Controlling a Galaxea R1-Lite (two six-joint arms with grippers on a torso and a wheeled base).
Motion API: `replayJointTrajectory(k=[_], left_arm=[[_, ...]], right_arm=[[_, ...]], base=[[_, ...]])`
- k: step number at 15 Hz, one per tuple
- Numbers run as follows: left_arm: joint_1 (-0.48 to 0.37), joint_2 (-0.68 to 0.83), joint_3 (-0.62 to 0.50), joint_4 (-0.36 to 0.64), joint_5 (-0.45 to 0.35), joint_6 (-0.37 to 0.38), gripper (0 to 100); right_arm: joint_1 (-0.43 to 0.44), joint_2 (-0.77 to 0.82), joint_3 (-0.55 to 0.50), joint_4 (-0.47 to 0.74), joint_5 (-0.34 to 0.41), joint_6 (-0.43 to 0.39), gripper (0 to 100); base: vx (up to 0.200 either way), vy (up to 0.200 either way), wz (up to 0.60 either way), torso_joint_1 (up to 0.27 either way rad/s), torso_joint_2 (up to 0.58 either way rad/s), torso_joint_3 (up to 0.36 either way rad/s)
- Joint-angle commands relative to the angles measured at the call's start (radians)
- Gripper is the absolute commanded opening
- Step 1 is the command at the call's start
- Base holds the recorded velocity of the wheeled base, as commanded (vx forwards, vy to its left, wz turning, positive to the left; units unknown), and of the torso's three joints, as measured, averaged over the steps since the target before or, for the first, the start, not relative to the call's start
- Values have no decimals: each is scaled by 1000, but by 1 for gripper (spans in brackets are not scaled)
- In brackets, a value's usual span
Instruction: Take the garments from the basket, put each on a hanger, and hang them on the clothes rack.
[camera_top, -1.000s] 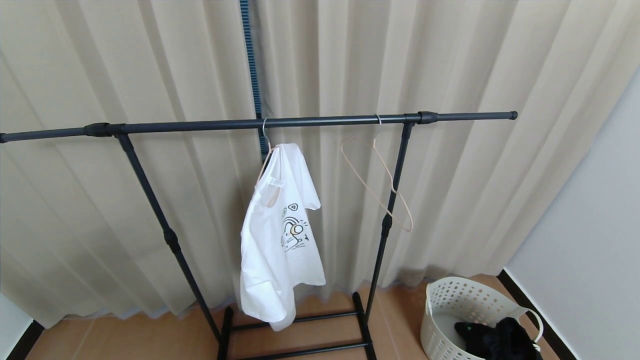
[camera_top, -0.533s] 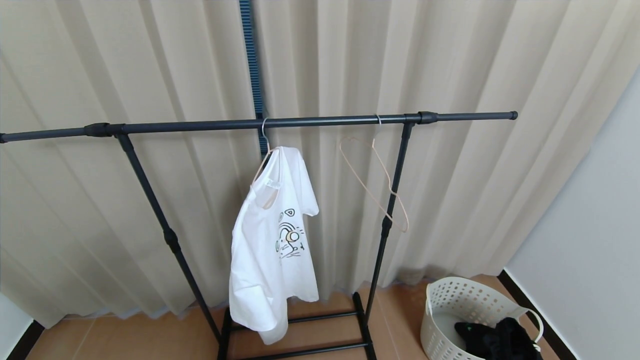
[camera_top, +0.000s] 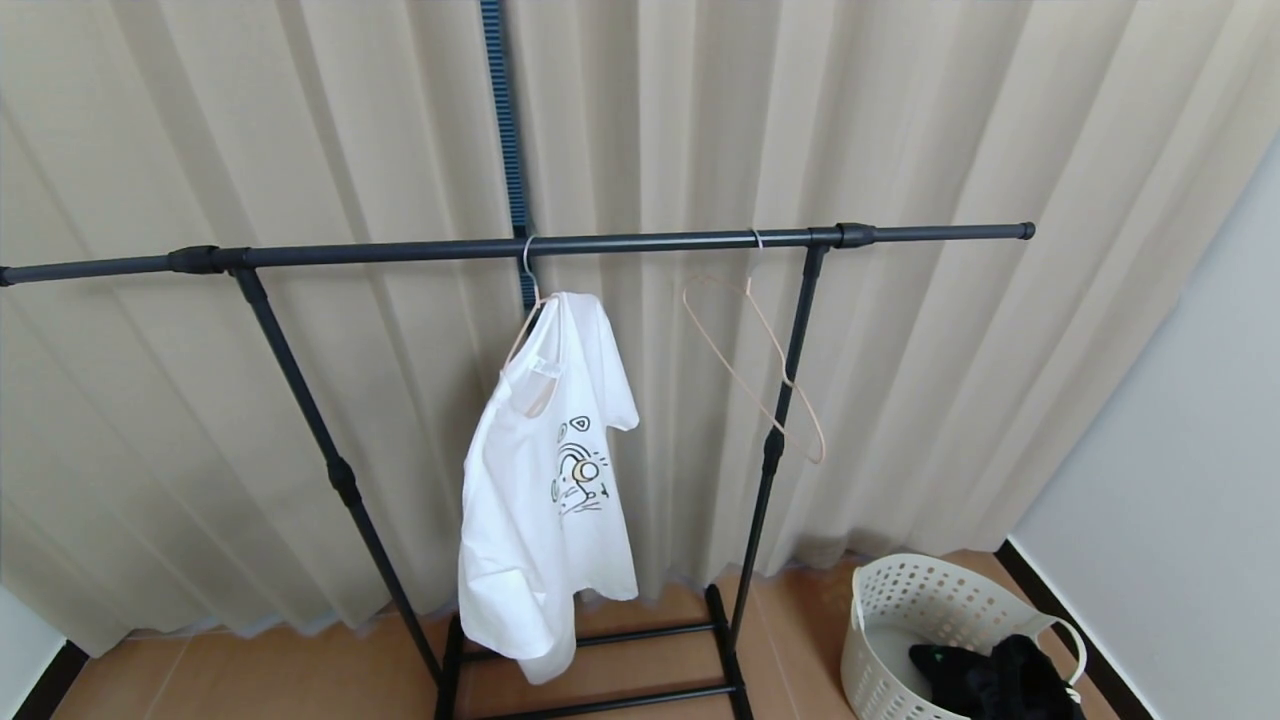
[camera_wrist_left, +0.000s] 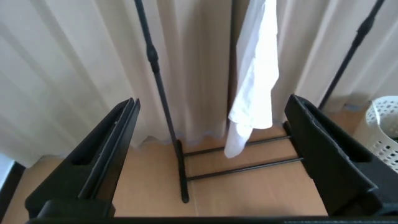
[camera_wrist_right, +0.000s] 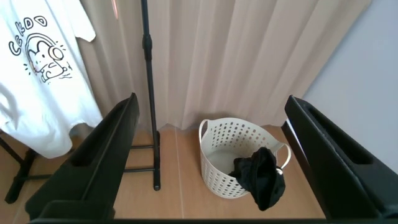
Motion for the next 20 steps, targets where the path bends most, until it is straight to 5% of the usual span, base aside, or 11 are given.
replayJointTrajectory(k=[1, 3, 7, 20], left_arm=[[107, -13, 0, -2, -6, 25, 100], [66, -60, 0, 10, -116, -74, 100], [56, -86, -2, 8, -202, -90, 100], [55, -88, -2, 8, -208, -99, 100]], right_arm=[[0, 0, 0, 1, 0, 0, 100], [0, 0, 0, -1, 2, 4, 100], [0, 0, -2, -2, 11, 81, 100], [0, 0, -3, -2, 12, 96, 100]], base=[[0, 0, 0, 0, 0, 0], [0, 0, 0, 0, 0, 0], [0, 0, 0, 0, 0, 0], [0, 0, 0, -82, 191, 104]])
